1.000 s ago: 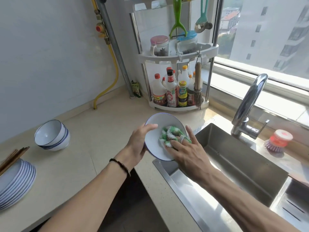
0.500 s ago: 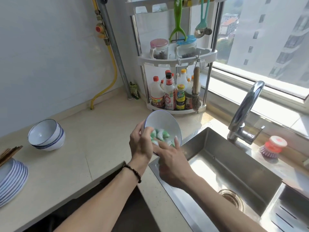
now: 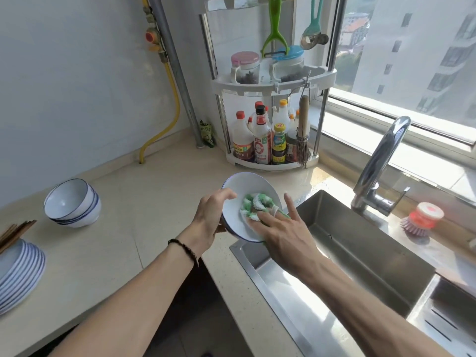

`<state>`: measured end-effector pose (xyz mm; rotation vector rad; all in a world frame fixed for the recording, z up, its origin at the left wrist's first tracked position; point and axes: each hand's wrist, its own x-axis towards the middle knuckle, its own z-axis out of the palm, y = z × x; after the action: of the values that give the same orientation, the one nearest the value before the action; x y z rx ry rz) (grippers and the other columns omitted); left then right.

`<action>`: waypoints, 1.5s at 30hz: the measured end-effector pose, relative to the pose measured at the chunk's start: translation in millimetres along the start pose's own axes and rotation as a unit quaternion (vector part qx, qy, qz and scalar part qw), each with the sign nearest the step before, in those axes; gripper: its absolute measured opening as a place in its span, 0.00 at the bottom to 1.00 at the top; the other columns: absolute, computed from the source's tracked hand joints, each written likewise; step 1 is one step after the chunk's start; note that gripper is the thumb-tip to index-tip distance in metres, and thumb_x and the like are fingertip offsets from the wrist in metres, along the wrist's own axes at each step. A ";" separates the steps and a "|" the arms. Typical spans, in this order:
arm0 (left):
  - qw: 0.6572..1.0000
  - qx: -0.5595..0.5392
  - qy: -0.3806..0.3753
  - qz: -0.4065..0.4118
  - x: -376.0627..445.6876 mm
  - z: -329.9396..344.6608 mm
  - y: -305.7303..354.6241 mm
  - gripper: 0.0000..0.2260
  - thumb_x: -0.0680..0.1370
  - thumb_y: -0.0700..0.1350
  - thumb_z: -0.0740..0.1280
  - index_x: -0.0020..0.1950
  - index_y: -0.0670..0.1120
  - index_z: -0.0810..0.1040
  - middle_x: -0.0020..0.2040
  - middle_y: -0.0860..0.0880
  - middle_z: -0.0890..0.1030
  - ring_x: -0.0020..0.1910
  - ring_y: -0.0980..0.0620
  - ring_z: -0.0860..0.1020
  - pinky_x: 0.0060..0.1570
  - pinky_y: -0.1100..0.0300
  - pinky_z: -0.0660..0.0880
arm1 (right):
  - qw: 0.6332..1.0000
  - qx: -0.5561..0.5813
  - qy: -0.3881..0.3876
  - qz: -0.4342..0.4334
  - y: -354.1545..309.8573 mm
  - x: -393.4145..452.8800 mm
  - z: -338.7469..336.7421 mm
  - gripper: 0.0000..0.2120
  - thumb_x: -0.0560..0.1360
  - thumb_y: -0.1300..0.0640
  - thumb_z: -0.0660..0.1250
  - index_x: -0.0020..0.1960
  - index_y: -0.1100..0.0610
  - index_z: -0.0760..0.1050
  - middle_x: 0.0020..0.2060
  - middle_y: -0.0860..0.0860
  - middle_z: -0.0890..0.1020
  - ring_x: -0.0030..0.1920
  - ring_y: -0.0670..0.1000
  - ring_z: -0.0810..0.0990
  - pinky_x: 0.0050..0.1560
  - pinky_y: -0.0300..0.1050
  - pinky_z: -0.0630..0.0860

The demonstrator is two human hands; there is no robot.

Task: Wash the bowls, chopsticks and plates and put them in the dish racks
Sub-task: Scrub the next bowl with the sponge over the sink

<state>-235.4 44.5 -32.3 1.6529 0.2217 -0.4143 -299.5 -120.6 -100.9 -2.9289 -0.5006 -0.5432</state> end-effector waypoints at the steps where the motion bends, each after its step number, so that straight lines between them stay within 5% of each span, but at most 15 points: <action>1: 0.999 -0.054 -0.002 0.004 -1.5 2.6 -7.2 0.20 0.64 0.50 0.68 0.54 0.45 0.81 0.51 0.39 0.83 0.46 0.43 0.81 0.41 0.54 0.78 | 1.000 -0.009 0.026 0.001 -2.1 3.2 -0.4 0.21 0.66 0.64 0.70 0.58 0.53 0.82 0.44 0.49 0.82 0.44 0.57 0.83 0.78 0.62 0.41; 6: 0.972 -0.197 0.077 0.102 -13.2 37.5 -31.4 0.26 0.66 0.44 0.66 0.65 0.53 0.75 0.57 0.48 0.82 0.52 0.47 0.82 0.43 0.56 0.79 | 0.984 0.144 0.027 0.098 -45.1 17.9 -5.2 0.19 0.62 0.62 0.61 0.49 0.50 0.82 0.37 0.47 0.81 0.41 0.54 0.84 0.76 0.62 0.53; 8: 0.974 -0.163 0.117 0.101 -8.7 32.8 -25.3 0.18 0.65 0.47 0.65 0.54 0.57 0.81 0.52 0.51 0.82 0.49 0.46 0.81 0.43 0.53 0.78 | 0.983 0.172 -0.003 0.070 -37.7 11.9 -1.6 0.23 0.65 0.61 0.62 0.57 0.49 0.80 0.45 0.47 0.83 0.48 0.54 0.84 0.76 0.68 0.55; 11: 0.985 -0.085 0.100 0.109 -12.9 24.8 -15.8 0.04 0.64 0.48 0.64 0.33 0.54 0.78 0.34 0.56 0.79 0.36 0.50 0.77 0.32 0.58 0.72 | 0.998 0.042 -0.038 -0.005 1.7 3.7 -4.9 0.30 0.67 0.60 0.72 0.69 0.50 0.74 0.60 0.48 0.81 0.60 0.55 0.82 0.73 0.72 0.44; 13: 0.984 -0.062 0.118 0.119 -15.0 29.4 -15.0 0.04 0.64 0.48 0.63 0.30 0.55 0.77 0.29 0.57 0.75 0.35 0.50 0.74 0.32 0.59 0.69 | 0.992 0.050 -0.110 0.021 -1.4 8.5 -16.3 0.33 0.69 0.59 0.70 0.73 0.49 0.69 0.65 0.48 0.77 0.68 0.54 0.75 0.75 0.69 0.36; 17: 0.982 -0.022 0.137 0.130 -8.1 27.6 -13.9 0.04 0.64 0.49 0.63 0.31 0.50 0.74 0.30 0.55 0.74 0.38 0.45 0.73 0.39 0.51 0.69 | 0.956 0.241 -0.162 0.044 -34.3 14.0 -23.5 0.28 0.69 0.60 0.65 0.68 0.46 0.70 0.59 0.46 0.74 0.62 0.51 0.74 0.78 0.62 0.41; 22: 0.994 0.103 -0.004 0.033 -6.1 3.0 1.6 0.07 0.67 0.49 0.65 0.40 0.47 0.77 0.38 0.45 0.76 0.33 0.45 0.76 0.29 0.60 0.73 | 0.984 -0.018 -0.131 -0.121 17.9 5.4 -19.8 0.36 0.70 0.62 0.69 0.76 0.48 0.66 0.73 0.49 0.70 0.75 0.56 0.68 0.77 0.63 0.37; 25: 0.980 0.148 -0.102 -0.081 -11.5 -5.3 8.5 0.11 0.70 0.48 0.64 0.45 0.42 0.77 0.40 0.41 0.78 0.33 0.43 0.78 0.30 0.57 0.76 | 0.962 -0.134 -0.118 -0.207 32.8 18.8 -26.1 0.41 0.70 0.63 0.72 0.79 0.53 0.60 0.79 0.54 0.56 0.79 0.58 0.48 0.75 0.61 0.40; 27: 0.973 0.145 -0.134 -0.118 -10.6 -10.1 9.1 0.17 0.64 0.50 0.63 0.47 0.41 0.78 0.42 0.41 0.79 0.37 0.41 0.80 0.33 0.55 0.79 | 0.957 -0.128 -0.112 -0.237 37.6 26.8 -28.0 0.39 0.71 0.64 0.71 0.79 0.54 0.60 0.79 0.54 0.54 0.77 0.58 0.45 0.76 0.60 0.42; 30: 0.980 0.136 -0.113 -0.095 -7.9 -11.4 9.3 0.19 0.62 0.51 0.63 0.47 0.41 0.77 0.41 0.41 0.78 0.35 0.42 0.79 0.31 0.57 0.77 | 0.971 -0.108 -0.072 -0.199 37.2 20.3 -23.6 0.33 0.63 0.65 0.72 0.69 0.59 0.76 0.70 0.58 0.75 0.74 0.62 0.68 0.74 0.60 0.59; 33: 0.993 0.099 -0.030 -0.055 -4.6 -5.5 7.9 0.19 0.68 0.51 0.65 0.53 0.40 0.79 0.41 0.40 0.80 0.33 0.43 0.79 0.30 0.58 0.76 | 0.989 -0.003 -0.084 -0.125 9.0 -1.9 -8.9 0.29 0.66 0.64 0.64 0.67 0.58 0.76 0.64 0.57 0.78 0.65 0.61 0.74 0.75 0.57 0.65; 36: 0.995 0.052 -0.027 -0.076 0.8 -4.9 1.2 0.25 0.65 0.52 0.65 0.59 0.41 0.79 0.46 0.38 0.82 0.38 0.40 0.82 0.32 0.54 0.78 | 0.987 0.119 -0.066 -0.083 -4.4 -7.3 -3.2 0.23 0.72 0.61 0.53 0.61 0.51 0.77 0.51 0.49 0.78 0.49 0.54 0.72 0.56 0.47 0.69; 40: 0.992 0.070 -0.074 -0.081 5.6 2.7 2.0 0.16 0.77 0.49 0.63 0.63 0.45 0.76 0.56 0.40 0.80 0.50 0.41 0.80 0.47 0.49 0.80 | 0.993 0.046 -0.006 -0.108 13.5 -11.4 -5.9 0.18 0.70 0.64 0.54 0.51 0.54 0.79 0.39 0.50 0.77 0.39 0.54 0.73 0.41 0.47 0.73; 42: 0.960 0.275 -0.010 0.052 13.6 3.5 -7.2 0.24 0.78 0.53 0.64 0.73 0.47 0.70 0.70 0.43 0.73 0.66 0.44 0.73 0.63 0.49 0.73 | 0.992 0.022 -0.003 -0.122 20.5 -13.6 -6.2 0.16 0.69 0.64 0.54 0.46 0.55 0.79 0.37 0.50 0.77 0.37 0.54 0.73 0.38 0.47 0.74; 45: 0.789 0.521 -0.036 0.325 6.5 -5.4 -24.1 0.32 0.74 0.66 0.59 0.70 0.47 0.75 0.73 0.44 0.70 0.79 0.46 0.58 0.77 0.45 0.55 | 0.992 0.015 -0.023 -0.123 29.9 -17.7 -6.1 0.14 0.62 0.69 0.69 0.44 0.54 0.78 0.36 0.50 0.77 0.38 0.54 0.74 0.37 0.48 0.75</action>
<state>-237.9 52.3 -56.4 2.6296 -0.7773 -0.0252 -306.8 -154.9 -103.5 -2.8741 -0.8751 -0.4894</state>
